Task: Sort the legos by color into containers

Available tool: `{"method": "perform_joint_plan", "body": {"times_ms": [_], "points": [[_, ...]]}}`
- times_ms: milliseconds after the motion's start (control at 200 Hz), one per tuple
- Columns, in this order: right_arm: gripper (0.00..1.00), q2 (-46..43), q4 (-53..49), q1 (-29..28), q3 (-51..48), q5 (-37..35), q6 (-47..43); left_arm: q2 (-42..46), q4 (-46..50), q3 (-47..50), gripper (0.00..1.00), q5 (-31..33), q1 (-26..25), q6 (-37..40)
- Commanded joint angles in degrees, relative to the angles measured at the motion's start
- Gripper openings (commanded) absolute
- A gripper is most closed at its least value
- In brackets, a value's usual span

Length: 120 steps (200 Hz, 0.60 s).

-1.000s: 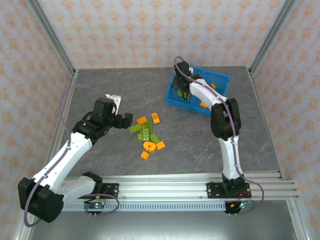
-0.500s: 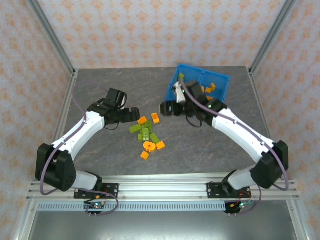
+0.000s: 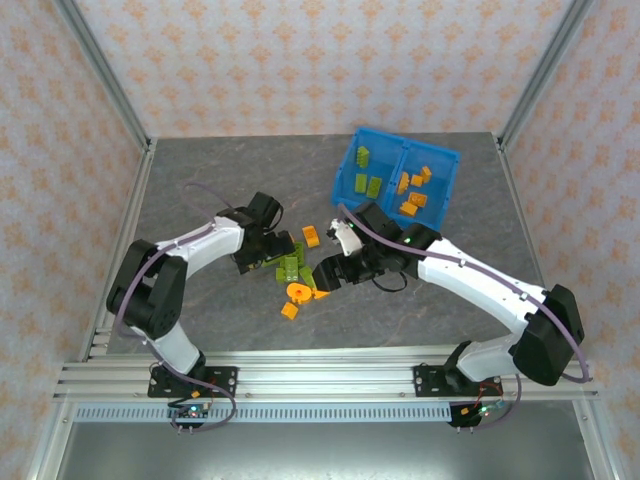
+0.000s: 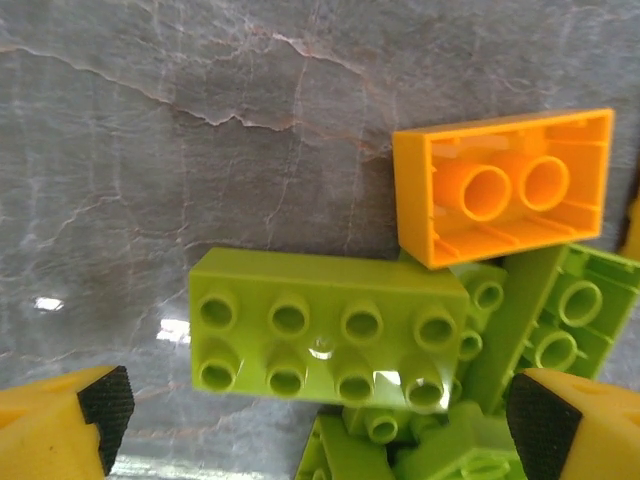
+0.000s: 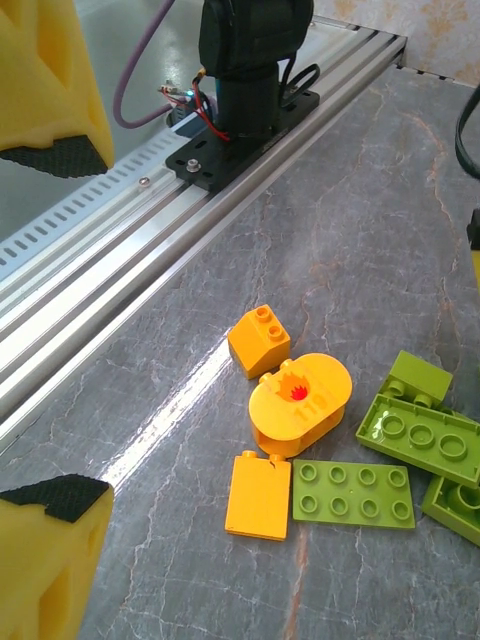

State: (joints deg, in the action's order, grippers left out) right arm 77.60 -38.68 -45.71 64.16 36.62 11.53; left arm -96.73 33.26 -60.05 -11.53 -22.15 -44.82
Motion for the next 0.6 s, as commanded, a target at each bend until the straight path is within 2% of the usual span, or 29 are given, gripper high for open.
{"method": "perform_joint_plan", "body": {"times_ms": [0, 50, 280, 596], "points": [[0.80, -1.6, -1.2, -0.2, -0.5, -0.9, 0.1, -0.6, -1.4, -1.2, 0.97, 2.0, -0.1, -2.6], [0.80, -1.6, -1.0, -0.3, -0.6, -1.1, 0.4, -1.2, -2.0, -0.9, 0.95, 2.0, -0.1, -2.4], [0.81, -1.2, -0.4, -0.2, -0.8, -1.2, 1.4, -3.1, -4.5, 0.1, 0.74, 2.5, -0.1, -1.8], [0.80, -2.4, -0.5, -0.3, 0.8, -2.9, 3.0, -2.9, -5.2, 1.0, 0.72, 3.5, 0.1, -1.6]]}}
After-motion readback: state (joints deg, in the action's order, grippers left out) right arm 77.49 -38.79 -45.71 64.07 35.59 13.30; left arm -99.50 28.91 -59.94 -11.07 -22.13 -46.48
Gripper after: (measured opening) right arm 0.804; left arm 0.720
